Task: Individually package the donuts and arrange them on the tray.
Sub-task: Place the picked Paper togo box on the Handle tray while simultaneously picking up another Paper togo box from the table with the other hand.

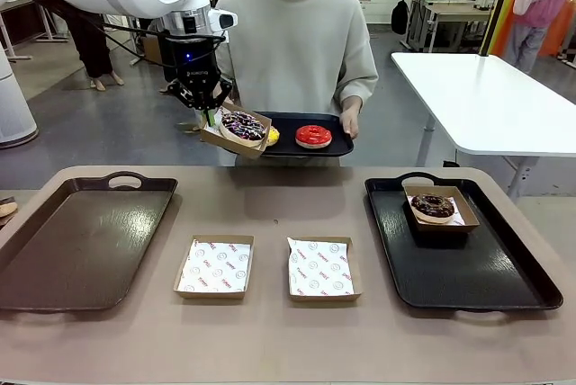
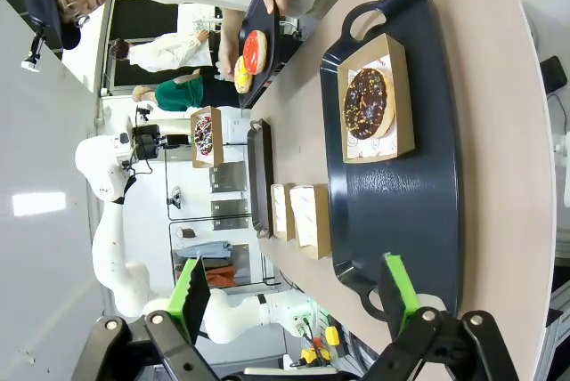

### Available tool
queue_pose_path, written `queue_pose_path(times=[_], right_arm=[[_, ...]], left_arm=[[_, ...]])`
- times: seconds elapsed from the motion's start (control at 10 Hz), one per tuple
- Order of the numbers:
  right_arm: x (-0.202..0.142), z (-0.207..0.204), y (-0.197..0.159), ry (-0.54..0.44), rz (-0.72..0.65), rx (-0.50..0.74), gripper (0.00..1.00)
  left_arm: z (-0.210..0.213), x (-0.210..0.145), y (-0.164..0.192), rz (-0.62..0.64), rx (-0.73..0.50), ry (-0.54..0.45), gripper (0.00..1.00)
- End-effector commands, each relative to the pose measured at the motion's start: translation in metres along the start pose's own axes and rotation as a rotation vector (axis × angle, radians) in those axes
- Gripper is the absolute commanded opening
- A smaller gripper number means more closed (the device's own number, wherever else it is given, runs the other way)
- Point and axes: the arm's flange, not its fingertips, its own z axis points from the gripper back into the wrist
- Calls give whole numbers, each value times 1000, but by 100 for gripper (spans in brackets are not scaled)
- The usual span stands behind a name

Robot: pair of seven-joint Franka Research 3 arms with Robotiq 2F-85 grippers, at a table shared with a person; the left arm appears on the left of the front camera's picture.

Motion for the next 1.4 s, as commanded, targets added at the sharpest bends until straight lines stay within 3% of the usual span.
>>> queue_pose_path(times=[0.0,1.3], right_arm=[[-2,2,-1,3,-3,-1,100],[-2,2,-1,3,-3,-1,100]], left_arm=[[2,-5,3,-8,5,0,0],[2,-5,3,-8,5,0,0]])
